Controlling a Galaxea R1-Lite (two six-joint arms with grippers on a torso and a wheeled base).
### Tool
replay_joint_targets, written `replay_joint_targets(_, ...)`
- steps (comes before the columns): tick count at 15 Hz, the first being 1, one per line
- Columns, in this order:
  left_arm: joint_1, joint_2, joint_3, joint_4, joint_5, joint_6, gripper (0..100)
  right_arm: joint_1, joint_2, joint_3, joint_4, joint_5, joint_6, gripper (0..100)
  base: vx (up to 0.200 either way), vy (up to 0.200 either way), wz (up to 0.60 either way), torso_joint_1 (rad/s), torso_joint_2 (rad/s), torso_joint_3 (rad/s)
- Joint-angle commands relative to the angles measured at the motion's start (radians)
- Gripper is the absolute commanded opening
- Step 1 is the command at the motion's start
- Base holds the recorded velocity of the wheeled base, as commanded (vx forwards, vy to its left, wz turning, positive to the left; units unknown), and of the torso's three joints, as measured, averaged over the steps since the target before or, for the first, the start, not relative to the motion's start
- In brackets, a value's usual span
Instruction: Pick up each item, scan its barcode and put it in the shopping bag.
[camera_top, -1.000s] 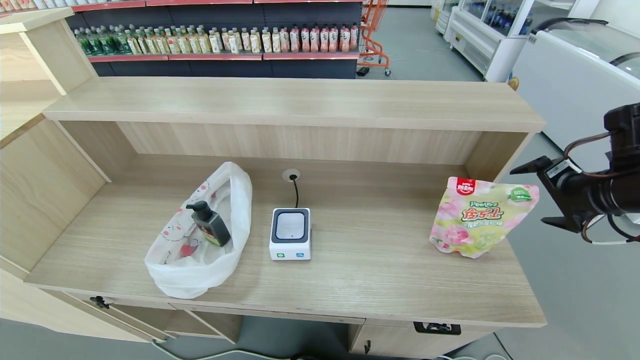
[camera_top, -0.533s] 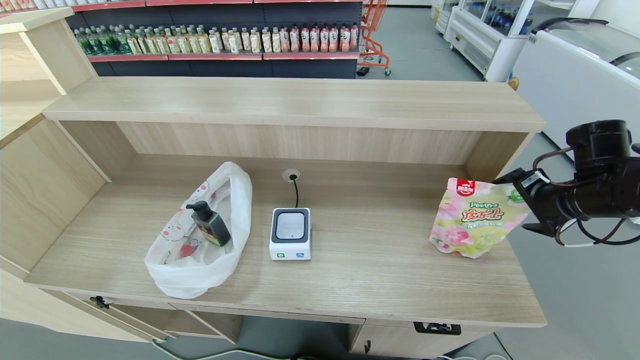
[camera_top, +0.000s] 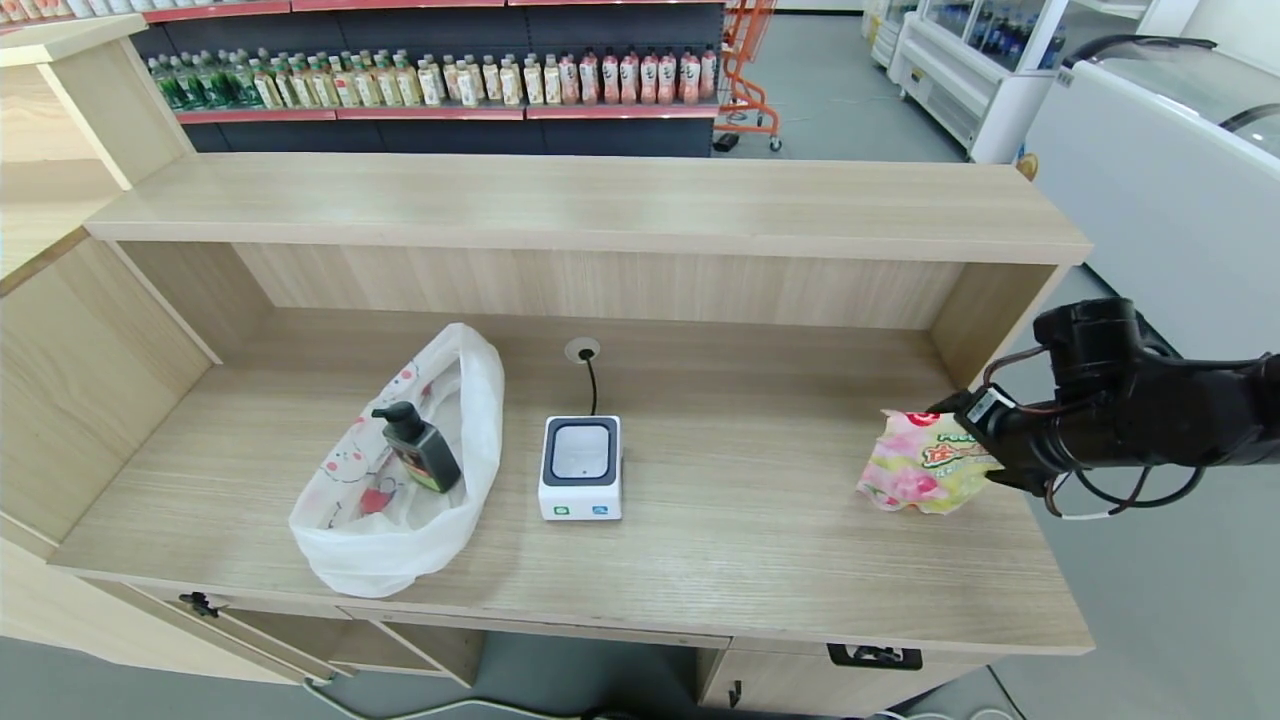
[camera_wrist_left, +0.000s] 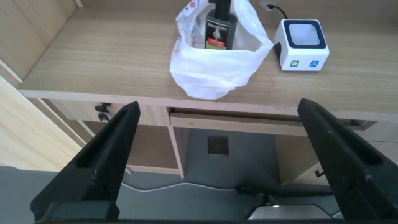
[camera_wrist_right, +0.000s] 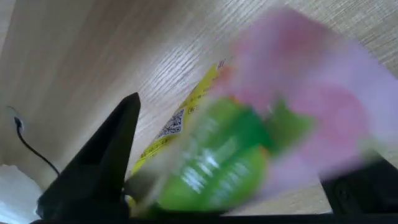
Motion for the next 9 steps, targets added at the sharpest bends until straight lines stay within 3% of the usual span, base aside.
replay_joint_targets(1,0.0,0.0,0.0,0.0,0.0,-0.001,100,0.02,0.04,0.015,0.0,-0.001,-0.05,0,0.0,0.0,0.0,0.0,0.0,0.0)
replay_joint_targets(6,0.0,0.0,0.0,0.0,0.0,-0.001,100,0.047,0.03,0.057,-0.012,-0.024,-0.237,0,0.0,0.0,0.0,0.0,0.0,0.0)
replay_joint_targets(9,0.0,0.0,0.0,0.0,0.0,-0.001,100,0.047,-0.032,0.085,-0.149,-0.016,-0.385,0,0.0,0.0,0.0,0.0,0.0,0.0)
